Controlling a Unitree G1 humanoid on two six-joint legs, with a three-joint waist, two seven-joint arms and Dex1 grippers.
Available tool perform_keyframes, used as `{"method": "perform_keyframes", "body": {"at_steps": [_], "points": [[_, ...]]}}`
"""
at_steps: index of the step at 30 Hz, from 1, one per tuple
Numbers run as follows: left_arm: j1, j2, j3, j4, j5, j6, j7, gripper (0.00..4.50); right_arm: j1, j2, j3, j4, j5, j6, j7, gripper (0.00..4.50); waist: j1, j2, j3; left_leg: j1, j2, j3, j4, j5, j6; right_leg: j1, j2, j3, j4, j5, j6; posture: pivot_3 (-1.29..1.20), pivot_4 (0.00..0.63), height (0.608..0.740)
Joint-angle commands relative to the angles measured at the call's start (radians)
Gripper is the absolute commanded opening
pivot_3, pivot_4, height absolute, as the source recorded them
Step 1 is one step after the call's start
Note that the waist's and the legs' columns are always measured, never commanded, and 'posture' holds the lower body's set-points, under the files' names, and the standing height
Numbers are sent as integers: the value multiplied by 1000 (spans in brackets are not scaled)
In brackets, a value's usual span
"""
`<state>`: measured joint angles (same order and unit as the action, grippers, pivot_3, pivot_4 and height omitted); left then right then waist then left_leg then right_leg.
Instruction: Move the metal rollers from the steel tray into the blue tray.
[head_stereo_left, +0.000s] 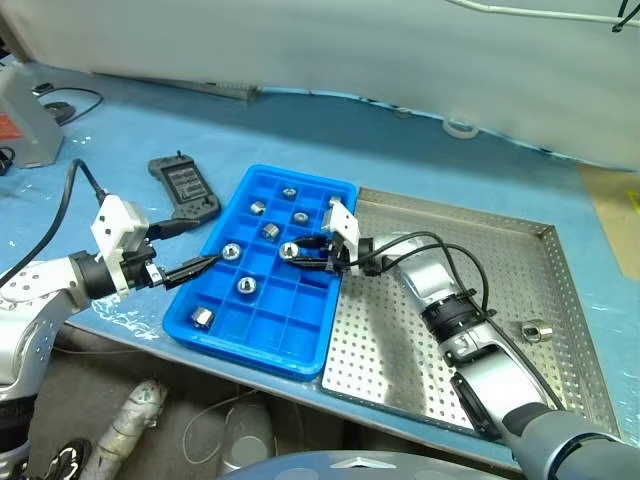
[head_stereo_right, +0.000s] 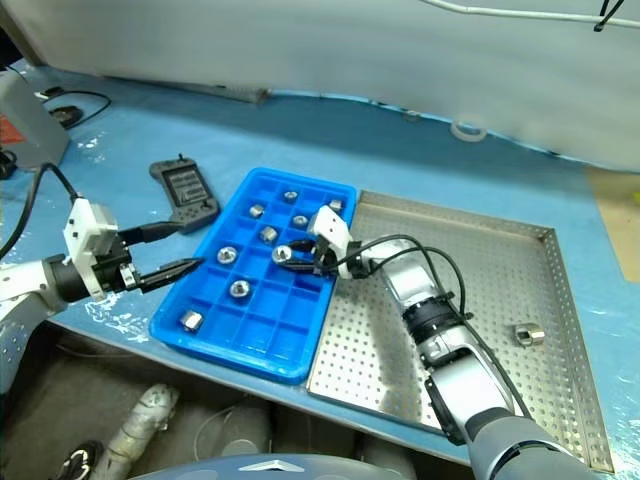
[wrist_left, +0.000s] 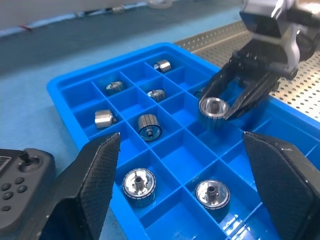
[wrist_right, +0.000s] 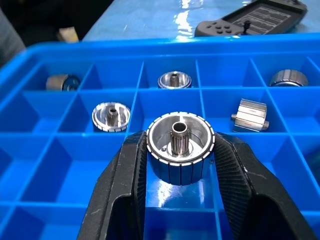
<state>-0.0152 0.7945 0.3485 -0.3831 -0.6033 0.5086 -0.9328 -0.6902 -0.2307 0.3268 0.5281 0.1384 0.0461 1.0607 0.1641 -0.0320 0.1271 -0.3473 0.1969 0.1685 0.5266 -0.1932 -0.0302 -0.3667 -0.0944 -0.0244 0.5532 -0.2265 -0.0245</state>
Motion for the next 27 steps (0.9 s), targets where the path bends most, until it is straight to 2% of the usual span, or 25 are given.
{"method": "perform_keyframes", "body": {"at_steps": [1,3,4,7,13,17,22,27], "points": [[43,-9,52,-80,-43,21,34,4078,2,-4,1,21,-13,-27,42,1577,12,0,0,0,1,0,0,0,0,0,1,0,0,0,0,417,150,740],[49,-8,53,-80,-46,21,39,4078,14,-16,9,18,-28,-42,58,1577,22,0,0,1,2,0,0,-1,1,0,2,1,0,0,0,425,150,740],[44,-6,50,-68,-44,18,37,4078,26,-21,12,5,-25,-36,72,2330,30,0,0,1,3,0,0,0,1,0,3,0,0,0,0,418,150,740],[5,3,23,-29,-38,9,23,4078,41,-23,9,-43,-20,31,74,3208,46,1,0,2,4,0,0,0,0,0,4,1,0,0,0,387,150,740],[-115,-17,-77,36,-28,-6,-15,4078,59,-65,-91,-206,48,144,34,3208,43,1,0,0,2,0,1,2,-4,-1,4,2,1,0,1,291,150,740],[-230,-82,-211,122,-2,-25,-60,4078,129,-162,-208,-471,171,328,15,3208,36,3,2,-1,1,0,1,3,-4,-2,4,2,1,1,2,179,150,740],[-409,-205,-412,311,88,-70,-141,4078,298,-316,-336,-733,204,460,-71,3208,10,1,0,0,1,0,1,3,-5,0,6,2,1,3,6,-9,150,740],[-559,-357,-532,530,174,-183,-221,4078,558,-424,-534,-969,249,568,-165,3208,-54,0,-1,0,0,2,0,3,-4,0,5,6,-2,5,9,-181,150,740]]}}
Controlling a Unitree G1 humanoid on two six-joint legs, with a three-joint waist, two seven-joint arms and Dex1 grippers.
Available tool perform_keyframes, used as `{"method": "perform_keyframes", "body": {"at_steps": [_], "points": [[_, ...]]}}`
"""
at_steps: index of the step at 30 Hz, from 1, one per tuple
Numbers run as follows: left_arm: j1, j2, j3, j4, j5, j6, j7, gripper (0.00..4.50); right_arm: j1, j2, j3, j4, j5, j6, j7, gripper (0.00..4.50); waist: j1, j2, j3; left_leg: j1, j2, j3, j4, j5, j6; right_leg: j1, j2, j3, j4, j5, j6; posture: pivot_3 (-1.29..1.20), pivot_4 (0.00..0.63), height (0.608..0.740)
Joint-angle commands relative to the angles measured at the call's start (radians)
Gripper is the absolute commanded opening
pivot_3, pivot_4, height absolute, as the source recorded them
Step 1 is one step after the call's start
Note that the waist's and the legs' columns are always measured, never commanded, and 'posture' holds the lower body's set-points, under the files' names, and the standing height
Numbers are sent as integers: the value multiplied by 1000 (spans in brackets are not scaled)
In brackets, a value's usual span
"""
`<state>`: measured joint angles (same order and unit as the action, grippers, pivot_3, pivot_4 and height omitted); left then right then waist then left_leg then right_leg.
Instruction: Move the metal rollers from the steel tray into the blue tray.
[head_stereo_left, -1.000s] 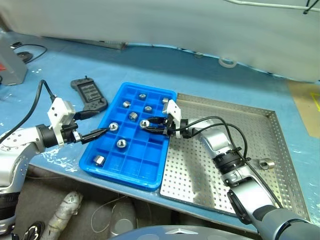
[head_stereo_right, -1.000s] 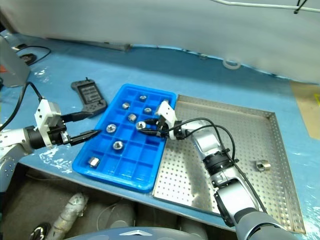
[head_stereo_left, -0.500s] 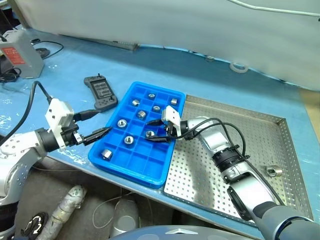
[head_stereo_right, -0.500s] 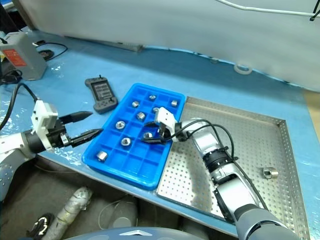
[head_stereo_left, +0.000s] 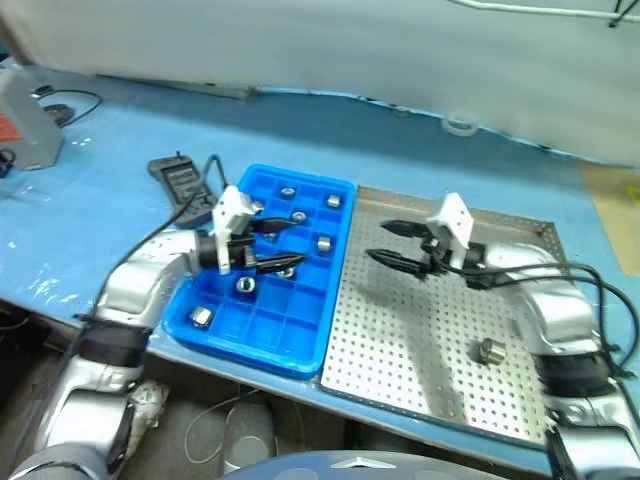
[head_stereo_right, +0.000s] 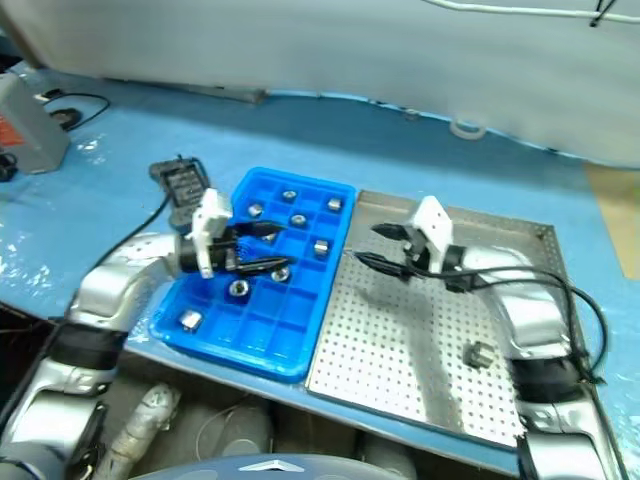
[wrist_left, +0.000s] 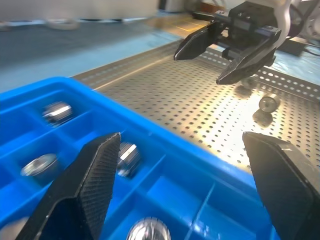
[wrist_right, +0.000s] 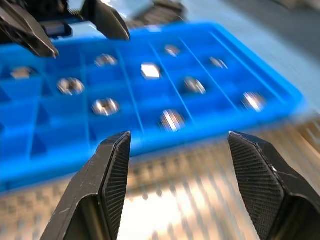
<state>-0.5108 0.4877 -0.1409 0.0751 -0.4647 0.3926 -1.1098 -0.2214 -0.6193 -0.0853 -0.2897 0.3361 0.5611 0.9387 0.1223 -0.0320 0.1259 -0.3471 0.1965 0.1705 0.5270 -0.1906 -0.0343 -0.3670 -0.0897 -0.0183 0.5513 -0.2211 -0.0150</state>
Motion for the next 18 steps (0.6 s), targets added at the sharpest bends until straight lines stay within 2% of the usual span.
{"method": "perform_keyframes", "body": {"at_steps": [1,5,9,13,18], "points": [[-88,-78,-54,111,45,-85,-60,4078,149,-46,-162,-202,62,72,-60,3208,-29,1,0,0,0,0,0,0,0,0,0,1,-1,0,0,-206,150,740],[-157,-158,-87,240,79,-149,-127,4078,369,-26,-280,-365,68,112,-153,3208,-85,1,-2,1,2,1,0,-1,2,0,1,2,-2,-2,-3,-298,150,740],[-201,-200,-99,342,119,-206,-164,4078,525,-6,-297,-414,29,81,-208,3208,-127,4,-4,1,2,5,0,-3,5,2,1,6,-8,-2,-4,-378,150,740],[-217,-219,-99,376,134,-235,-201,4078,594,34,-273,-365,-22,2,-265,3208,-149,5,-5,3,1,6,2,-6,11,2,0,9,-10,-2,-4,-392,150,740],[-203,-227,-94,367,146,-241,-209,4078,611,46,-261,-190,-103,-142,-299,3208,-162,5,-5,2,-2,6,5,-10,17,2,-3,11,-12,-2,-5,-381,150,740]]}}
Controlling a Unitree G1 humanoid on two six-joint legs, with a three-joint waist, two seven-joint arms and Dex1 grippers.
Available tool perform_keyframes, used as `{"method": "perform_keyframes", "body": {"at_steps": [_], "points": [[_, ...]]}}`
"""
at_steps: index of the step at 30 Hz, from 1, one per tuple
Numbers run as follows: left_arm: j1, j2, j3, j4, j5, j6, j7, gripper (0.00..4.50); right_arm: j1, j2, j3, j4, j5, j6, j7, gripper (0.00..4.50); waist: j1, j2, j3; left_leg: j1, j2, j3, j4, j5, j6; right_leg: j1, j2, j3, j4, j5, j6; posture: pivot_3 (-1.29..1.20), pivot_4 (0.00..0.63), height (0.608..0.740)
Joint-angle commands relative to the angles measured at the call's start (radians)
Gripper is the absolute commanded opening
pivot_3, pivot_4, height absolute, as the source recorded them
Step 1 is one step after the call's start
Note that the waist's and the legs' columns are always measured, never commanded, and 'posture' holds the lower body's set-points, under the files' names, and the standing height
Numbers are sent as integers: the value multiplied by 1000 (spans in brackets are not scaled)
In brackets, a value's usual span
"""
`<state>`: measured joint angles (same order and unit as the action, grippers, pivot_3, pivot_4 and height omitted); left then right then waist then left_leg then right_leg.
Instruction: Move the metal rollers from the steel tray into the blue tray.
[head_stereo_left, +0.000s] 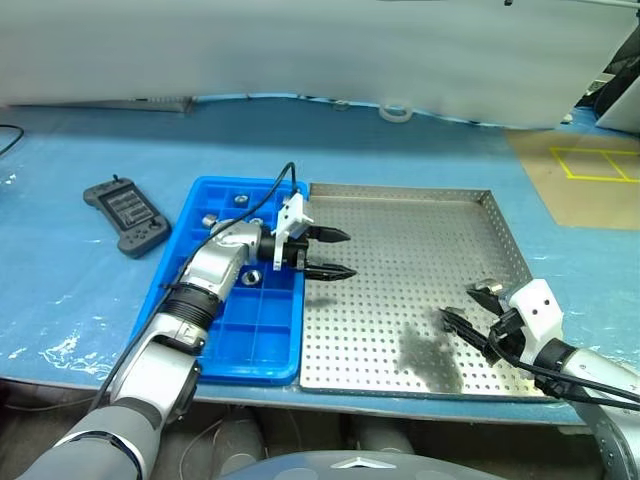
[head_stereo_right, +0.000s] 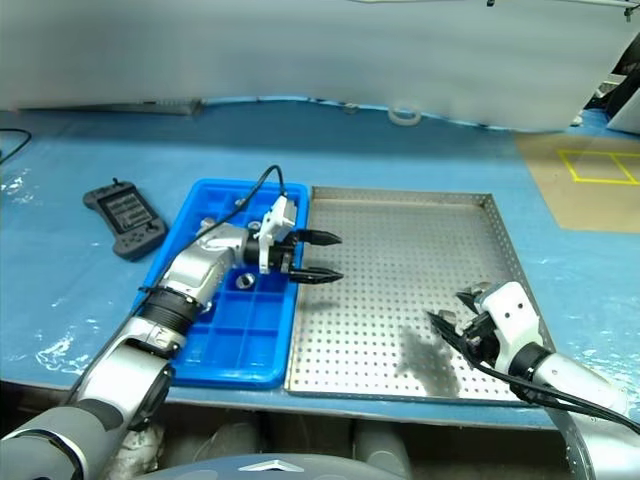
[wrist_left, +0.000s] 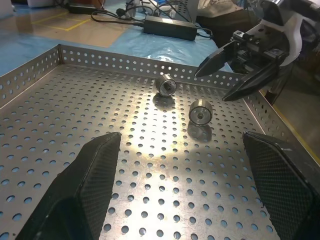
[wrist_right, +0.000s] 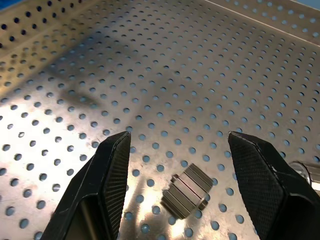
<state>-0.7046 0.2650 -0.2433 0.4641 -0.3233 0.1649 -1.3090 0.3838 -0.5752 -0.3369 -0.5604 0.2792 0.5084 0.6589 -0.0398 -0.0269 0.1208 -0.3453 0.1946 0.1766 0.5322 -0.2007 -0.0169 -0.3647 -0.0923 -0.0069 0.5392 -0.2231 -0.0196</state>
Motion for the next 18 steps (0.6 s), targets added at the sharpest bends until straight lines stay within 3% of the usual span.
{"method": "perform_keyframes", "body": {"at_steps": [1,10,15,18], "points": [[-4,-5,11,-27,4,-10,-5,4078,3,2,-12,128,-56,-120,-21,3208,0,1,0,0,-2,0,0,-1,2,0,-1,0,0,0,0,-376,150,740],[32,5,28,-73,-4,10,16,4078,-65,-1,46,461,-90,-345,13,3208,0,0,-3,-2,-4,1,7,-7,12,4,-4,2,-2,-1,-1,-334,150,740],[32,20,41,-69,1,16,19,4078,-47,-90,-24,318,2,-222,62,3208,2,3,-3,-1,-6,1,10,-7,12,6,-7,2,-1,-1,-1,-321,150,740],[36,21,41,-72,2,18,21,4078,-30,-89,-7,277,0,-193,44,3208,3,3,-3,-1,-7,0,10,-7,12,6,-8,2,-1,-1,-1,-317,150,740]]}}
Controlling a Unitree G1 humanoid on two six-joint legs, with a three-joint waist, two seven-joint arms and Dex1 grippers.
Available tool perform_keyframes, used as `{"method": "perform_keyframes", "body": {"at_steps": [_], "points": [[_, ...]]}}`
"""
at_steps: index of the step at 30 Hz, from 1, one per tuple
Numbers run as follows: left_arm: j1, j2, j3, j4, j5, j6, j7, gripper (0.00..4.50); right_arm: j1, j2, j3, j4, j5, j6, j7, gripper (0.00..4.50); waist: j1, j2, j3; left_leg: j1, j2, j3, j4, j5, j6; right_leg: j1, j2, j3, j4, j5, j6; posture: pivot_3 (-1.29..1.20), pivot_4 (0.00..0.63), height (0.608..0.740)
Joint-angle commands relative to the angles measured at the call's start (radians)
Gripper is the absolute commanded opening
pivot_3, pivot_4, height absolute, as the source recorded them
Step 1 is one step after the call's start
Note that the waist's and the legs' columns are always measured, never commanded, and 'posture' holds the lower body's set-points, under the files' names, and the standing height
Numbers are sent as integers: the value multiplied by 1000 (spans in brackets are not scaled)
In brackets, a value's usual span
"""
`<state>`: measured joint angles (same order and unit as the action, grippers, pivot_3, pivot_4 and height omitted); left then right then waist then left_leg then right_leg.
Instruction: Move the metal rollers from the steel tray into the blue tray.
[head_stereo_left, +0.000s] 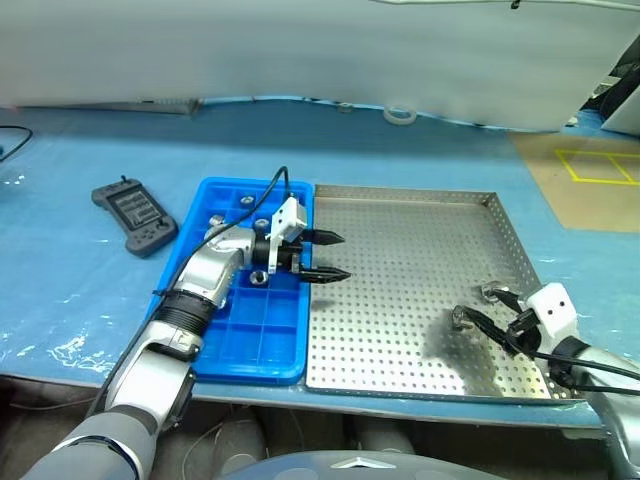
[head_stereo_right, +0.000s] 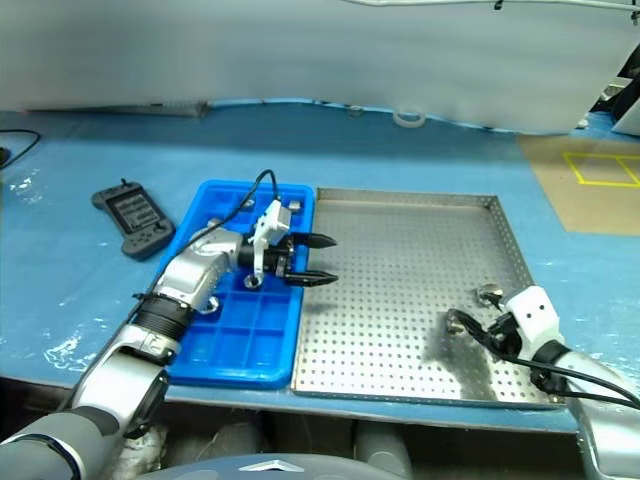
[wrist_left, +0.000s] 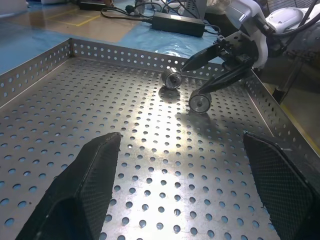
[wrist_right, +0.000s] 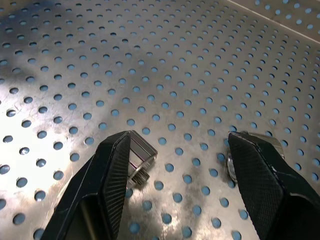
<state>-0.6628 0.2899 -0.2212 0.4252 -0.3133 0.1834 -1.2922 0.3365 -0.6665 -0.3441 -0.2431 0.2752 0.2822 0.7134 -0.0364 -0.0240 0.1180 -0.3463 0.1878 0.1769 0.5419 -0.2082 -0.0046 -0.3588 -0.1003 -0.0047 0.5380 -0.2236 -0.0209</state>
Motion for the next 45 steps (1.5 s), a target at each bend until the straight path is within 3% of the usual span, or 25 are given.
{"method": "perform_keyframes", "body": {"at_steps": [1,9,14,18,38,42,45], "points": [[-5,-4,18,-35,-9,1,5,4078,20,7,13,-48,-8,30,-19,3208,-2,0,0,0,0,0,0,0,0,0,0,0,0,0,0,-316,150,740],[7,-5,13,-37,-1,-1,11,4078,-8,53,65,-3,-25,-33,-32,3208,-3,0,0,-2,1,0,-2,0,1,-4,0,0,0,0,0,-313,150,740],[12,-4,13,-29,4,-9,13,4078,-44,85,20,13,95,-26,11,3208,-2,0,0,-3,0,0,-1,-1,1,-4,-1,-1,-1,0,0,-314,150,740],[13,-7,12,-25,7,-10,16,4078,-57,72,18,30,91,-53,27,3208,-4,3,2,-3,0,1,-1,-1,2,-5,-1,1,-1,0,0,-313,150,740],[35,16,22,-56,6,7,50,4078,-156,87,208,96,-70,-60,-40,3208,0,4,2,-4,0,1,-2,-1,2,-5,-1,0,-1,0,0,-275,150,740],[40,22,21,-67,3,13,56,4078,-156,82,208,114,-66,-70,-26,1859,2,4,2,-4,0,1,-2,-2,3,-5,-1,0,-1,0,0,-266,150,740],[45,26,21,-76,1,19,60,4078,-158,76,201,135,-80,-72,-36,1699,2,4,2,-4,0,1,-2,-2,3,-5,-1,0,-1,0,0,-263,150,740]]}}
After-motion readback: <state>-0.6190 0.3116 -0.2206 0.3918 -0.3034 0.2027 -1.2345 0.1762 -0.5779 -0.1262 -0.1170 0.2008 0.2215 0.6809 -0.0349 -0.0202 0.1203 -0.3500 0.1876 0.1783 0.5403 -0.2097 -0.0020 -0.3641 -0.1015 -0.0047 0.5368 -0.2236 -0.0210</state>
